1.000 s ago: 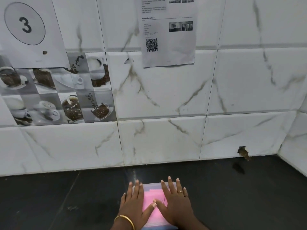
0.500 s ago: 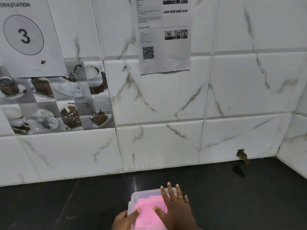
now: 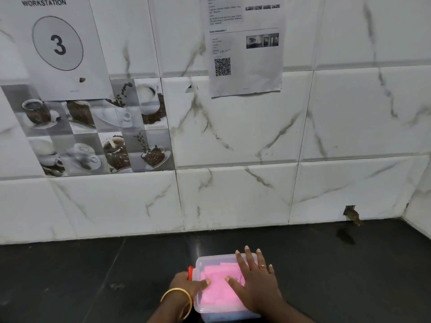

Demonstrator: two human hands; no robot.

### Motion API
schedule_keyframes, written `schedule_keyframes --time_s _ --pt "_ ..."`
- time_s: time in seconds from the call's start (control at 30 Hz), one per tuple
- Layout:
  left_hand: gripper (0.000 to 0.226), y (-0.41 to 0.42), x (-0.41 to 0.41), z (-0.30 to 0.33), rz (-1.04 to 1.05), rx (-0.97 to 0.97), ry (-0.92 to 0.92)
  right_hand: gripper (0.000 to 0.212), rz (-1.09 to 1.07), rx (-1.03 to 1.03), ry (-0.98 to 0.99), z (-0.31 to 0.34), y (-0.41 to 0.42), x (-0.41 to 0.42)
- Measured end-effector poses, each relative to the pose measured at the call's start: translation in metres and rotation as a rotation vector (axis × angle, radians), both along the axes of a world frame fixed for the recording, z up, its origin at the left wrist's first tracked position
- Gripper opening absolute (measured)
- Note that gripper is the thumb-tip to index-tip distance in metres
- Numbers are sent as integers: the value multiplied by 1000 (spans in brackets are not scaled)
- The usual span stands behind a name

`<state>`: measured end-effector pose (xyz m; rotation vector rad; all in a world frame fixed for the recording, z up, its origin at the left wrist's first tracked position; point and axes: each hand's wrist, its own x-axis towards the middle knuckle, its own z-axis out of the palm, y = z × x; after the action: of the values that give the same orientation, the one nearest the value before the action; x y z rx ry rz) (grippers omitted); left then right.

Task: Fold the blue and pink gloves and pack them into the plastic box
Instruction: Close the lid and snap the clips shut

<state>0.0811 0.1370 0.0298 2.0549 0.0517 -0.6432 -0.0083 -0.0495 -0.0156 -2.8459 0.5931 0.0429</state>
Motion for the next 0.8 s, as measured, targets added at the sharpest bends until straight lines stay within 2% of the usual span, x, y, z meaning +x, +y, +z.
schedule_keyframes --time_s 0.17,0.3,0.43,0.47,0.57,0.63,0.67,0.73,0.8 --pt "35 -3 -4 -9 5 15 -91 88 -6 -8 -12 -2 -1 0" --pt "40 -5 -15 -19 -95 179 -313 89 -10 -15 -18 -3 -1 0" --pt "59 -11 -20 -28 -174 376 -314 90 -6 -28 -30 -4 -1 0" --pt "60 -14 -20 -29 -220 471 -357 90 -5 -24 -31 -4 -1 0" --pt "57 -21 -17 -27 -449 683 -685 91 -5 -7 -33 -5 -2 0" --pt "57 -26 -10 -27 -679 694 -807 89 3 -4 -30 -5 -2 -1" --pt "56 -26 -7 -27 -757 686 -802 87 5 -1 -33 -4 -3 -1" --pt "67 -25 -3 -30 -808 649 -749 79 5 17 -56 -4 -3 -4" --pt "90 -24 -7 -35 -780 630 -753 71 -11 55 -120 -3 -3 -8"
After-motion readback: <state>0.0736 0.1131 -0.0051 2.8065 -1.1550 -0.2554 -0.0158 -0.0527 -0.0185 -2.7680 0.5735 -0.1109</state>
